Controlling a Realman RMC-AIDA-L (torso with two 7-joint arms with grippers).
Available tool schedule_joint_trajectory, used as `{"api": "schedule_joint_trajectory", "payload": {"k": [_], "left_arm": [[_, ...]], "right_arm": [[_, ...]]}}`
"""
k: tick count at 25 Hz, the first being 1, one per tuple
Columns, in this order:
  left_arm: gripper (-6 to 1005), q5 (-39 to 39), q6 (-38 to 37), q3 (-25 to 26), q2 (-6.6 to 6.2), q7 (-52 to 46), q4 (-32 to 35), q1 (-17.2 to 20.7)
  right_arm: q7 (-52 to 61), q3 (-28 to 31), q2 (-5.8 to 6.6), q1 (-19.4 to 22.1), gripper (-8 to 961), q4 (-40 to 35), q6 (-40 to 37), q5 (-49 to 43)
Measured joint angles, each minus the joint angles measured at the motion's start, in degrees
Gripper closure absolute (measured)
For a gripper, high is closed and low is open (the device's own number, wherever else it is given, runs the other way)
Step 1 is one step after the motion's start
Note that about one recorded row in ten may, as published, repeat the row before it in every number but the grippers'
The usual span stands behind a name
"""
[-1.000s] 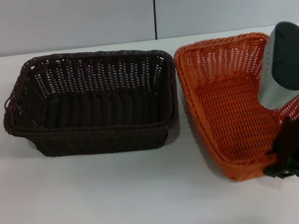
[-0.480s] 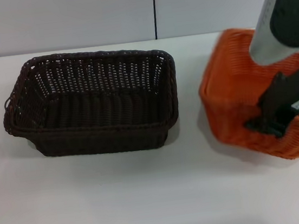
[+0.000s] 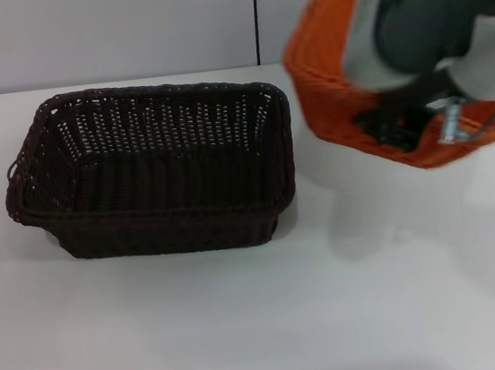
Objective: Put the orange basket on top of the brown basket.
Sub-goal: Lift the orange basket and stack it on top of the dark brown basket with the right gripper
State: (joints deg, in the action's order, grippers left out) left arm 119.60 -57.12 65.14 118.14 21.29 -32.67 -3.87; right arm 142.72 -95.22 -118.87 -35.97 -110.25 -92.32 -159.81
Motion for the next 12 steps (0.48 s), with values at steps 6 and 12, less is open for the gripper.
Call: {"api": "schedule_joint_trajectory", "payload": {"k": [6,12], "left_arm": [[242,-0.16,-0.10,0.08,0.08,-0.03,0.05,0.31],[242,-0.16,-0.07,-0.33,0.28,-1.71,0.29,0.29]], "right_arm": [[-18.80,-8.52,-0.12,0.63,786,-1.08,6.64,-1.69],[-36.90,-10.92,-0.12,1.53,778,-2.11,9.28,-2.88]]}}
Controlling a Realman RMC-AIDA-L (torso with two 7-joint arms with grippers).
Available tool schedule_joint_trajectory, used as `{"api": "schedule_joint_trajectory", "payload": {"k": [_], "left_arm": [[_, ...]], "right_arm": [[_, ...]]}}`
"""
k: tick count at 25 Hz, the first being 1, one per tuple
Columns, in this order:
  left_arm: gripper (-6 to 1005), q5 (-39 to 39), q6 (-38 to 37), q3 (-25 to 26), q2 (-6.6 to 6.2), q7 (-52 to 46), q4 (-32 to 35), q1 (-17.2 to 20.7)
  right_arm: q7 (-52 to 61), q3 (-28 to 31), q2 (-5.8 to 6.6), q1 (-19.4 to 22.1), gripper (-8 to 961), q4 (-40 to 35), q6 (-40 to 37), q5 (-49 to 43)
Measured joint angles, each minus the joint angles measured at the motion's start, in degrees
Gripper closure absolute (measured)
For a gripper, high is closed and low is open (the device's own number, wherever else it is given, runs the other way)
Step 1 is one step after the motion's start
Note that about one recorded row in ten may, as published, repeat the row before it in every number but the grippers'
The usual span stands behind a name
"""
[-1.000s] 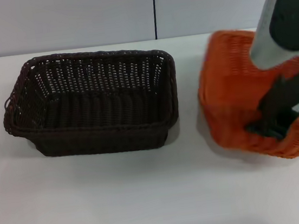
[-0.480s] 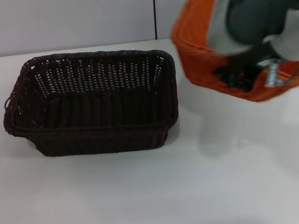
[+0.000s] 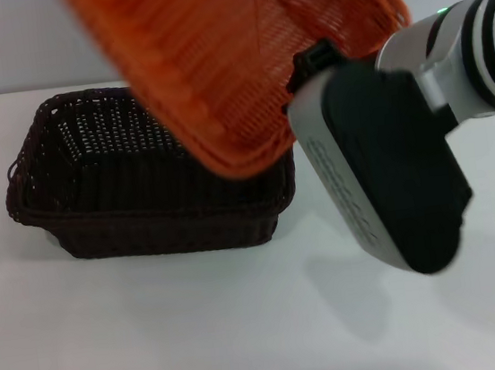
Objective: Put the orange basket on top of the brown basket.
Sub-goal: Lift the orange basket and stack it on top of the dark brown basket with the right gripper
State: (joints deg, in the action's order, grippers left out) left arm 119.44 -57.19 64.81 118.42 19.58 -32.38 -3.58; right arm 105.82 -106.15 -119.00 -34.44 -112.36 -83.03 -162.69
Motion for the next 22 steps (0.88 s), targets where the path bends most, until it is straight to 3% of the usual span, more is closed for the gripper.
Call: {"api": "schedule_joint_trajectory", "payload": {"k": [1,8,11,16,22], "left_arm": [[242,0.08,0.03,-0.11,-0.02,-1.09,0.27,-0.08],[241,0.01,-0.16,-0.43,0.14,-2.87,-0.07,0.62],[241,-0.11,-0.16,-1.14,0.19,-2.91,-0.19,0.67],[241,-0.22,0.13,-1.81,0.30,-2.91,-0.35,0.39],[241,-0.24,0.26,-2.00,0.31,-2.91,-0.39,0.00]], "right_arm": [[-7.43,-0.08,0.01,1.31,777,-0.13,1.60,0.28],[-21.17,-0.80,0.03,4.09,768,3.03,7.63,0.43],[-26.90,-1.27,-0.01,5.08,764,7.76,11.94,0.07],[-26.83,-1.82,-0.02,4.26,757,14.59,19.99,-0.10],[-25.66,-3.95,0.16,4.12,749,17.13,24.14,0.17]]}}
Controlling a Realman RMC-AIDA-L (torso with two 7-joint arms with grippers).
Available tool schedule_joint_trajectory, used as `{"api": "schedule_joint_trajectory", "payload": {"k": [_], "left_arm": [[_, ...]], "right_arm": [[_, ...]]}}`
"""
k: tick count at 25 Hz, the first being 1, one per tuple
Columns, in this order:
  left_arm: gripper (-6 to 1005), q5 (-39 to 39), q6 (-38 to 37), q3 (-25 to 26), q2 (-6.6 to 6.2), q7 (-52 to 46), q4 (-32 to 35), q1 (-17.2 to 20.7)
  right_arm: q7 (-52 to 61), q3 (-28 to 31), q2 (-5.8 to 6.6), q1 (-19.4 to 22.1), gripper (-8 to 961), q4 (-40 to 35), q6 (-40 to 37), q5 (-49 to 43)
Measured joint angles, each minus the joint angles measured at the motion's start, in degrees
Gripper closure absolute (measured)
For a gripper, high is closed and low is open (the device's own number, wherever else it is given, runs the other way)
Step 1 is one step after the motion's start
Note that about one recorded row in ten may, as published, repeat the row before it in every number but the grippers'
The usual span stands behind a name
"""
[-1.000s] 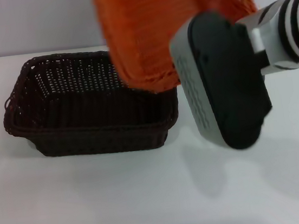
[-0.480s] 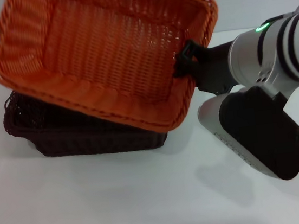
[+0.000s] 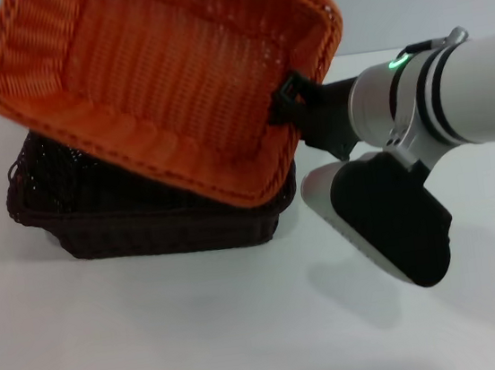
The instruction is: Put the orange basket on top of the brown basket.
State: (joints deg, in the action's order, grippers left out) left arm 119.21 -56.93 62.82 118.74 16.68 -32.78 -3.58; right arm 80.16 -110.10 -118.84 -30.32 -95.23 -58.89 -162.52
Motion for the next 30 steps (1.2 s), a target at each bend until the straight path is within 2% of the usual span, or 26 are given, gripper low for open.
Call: {"api": "schedule_joint_trajectory", "payload": {"k": [9,14,15,16,17,22,24,25,30], "left_arm": [[241,-0.03,0.59,-0.01,-0.10,0.01,-0.01,-0.61],[242,-0.03,1.51,-0.14,-0.18,0.02,0.44,-1.20],[242,-0.03,1.51,-0.14,-0.18,0.02,0.44,-1.20],[242,-0.03,1.60,-0.22,-0.19,0.02,0.46,-1.23],[242,-0.01,1.66,-0.32,-0.22,0.02,0.48,-1.28],[242,0.42,1.71,-0.99,-0.40,0.03,0.70,-1.75],[242,0.50,1.75,-1.49,-0.52,0.03,0.86,-1.96],[242,0.59,1.78,-1.76,-0.54,0.03,1.15,-2.16],[242,0.72,1.83,-2.65,-0.50,0.03,3.02,-3.28]], "right_arm": [[3.69,-2.02,0.10,-0.45,737,1.16,0.63,-0.49],[9.48,-3.72,0.09,1.01,524,-2.12,0.26,-4.20],[9.48,-3.72,0.09,1.01,442,-2.12,0.26,-4.20],[10.47,-4.42,0.10,2.92,359,-4.69,-0.28,-4.49],[10.47,-4.42,0.10,2.92,345,-4.69,-0.28,-4.49],[10.83,-8.21,0.09,9.76,275,-12.20,-1.47,-4.18],[10.87,-12.34,-0.10,14.03,275,-17.15,-3.14,-4.31],[10.87,-12.34,-0.10,14.03,276,-17.15,-3.14,-4.31],[11.78,-18.20,-0.63,20.22,276,-21.62,-3.02,-4.52]]}}
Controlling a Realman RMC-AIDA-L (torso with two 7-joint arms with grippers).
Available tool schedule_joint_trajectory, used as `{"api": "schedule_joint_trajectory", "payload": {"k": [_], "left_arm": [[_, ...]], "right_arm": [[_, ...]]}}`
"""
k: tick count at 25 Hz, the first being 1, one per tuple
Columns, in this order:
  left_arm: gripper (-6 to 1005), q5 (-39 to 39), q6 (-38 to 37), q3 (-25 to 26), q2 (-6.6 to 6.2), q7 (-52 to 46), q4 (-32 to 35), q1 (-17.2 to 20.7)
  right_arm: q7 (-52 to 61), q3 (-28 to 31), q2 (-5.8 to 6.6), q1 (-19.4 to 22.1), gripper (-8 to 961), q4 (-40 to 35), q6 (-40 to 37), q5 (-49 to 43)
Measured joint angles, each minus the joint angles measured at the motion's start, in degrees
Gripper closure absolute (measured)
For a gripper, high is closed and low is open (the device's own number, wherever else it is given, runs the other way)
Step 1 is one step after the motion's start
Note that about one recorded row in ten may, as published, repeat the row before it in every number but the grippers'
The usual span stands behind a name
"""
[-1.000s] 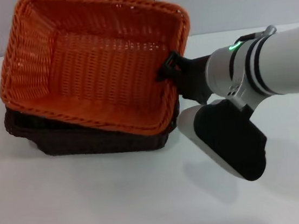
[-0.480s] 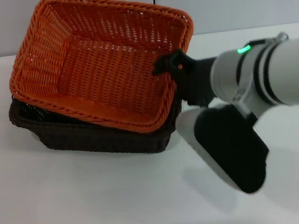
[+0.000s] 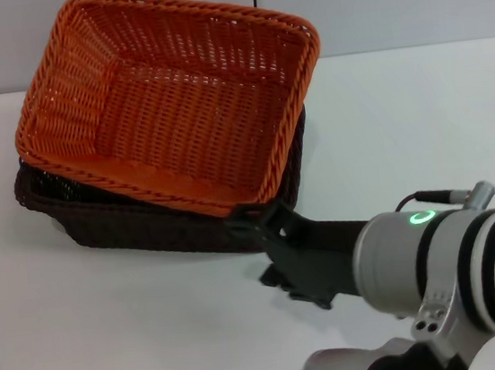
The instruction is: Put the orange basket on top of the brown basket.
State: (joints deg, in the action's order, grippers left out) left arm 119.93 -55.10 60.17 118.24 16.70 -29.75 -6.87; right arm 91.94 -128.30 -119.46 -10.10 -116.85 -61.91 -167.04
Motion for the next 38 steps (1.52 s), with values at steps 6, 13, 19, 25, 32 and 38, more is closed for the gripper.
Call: {"api": "schedule_joint_trajectory", "payload": {"k": [6,13,19,25,32,38], "left_arm": [[241,-0.25,-0.34,-0.07,0.14,-0.02,-0.43,0.63],[241,-0.05,-5.84,0.35,-0.16,-6.38,-0.68,2.54],[242,-0.01,-7.55,0.62,-0.14,-6.84,2.29,1.11],[242,-0.03,-8.32,2.11,-0.14,-6.99,2.98,0.98],[242,-0.06,-8.45,3.37,-0.23,-7.45,3.66,0.37],[242,-0.06,-8.45,3.81,-0.12,-7.57,4.64,-0.25]], "right_arm": [[25.07,4.13,0.00,1.62,277,6.21,24.16,-0.10],[60.74,16.03,0.13,10.72,276,22.40,62.02,3.29],[66.68,15.30,0.36,13.74,276,47.59,108.42,29.50],[75.27,11.77,0.43,9.63,276,62.63,123.90,41.39],[77.12,11.20,0.26,7.02,275,69.81,127.04,43.21],[77.23,10.39,0.20,6.19,275,71.87,128.74,43.59]]}}
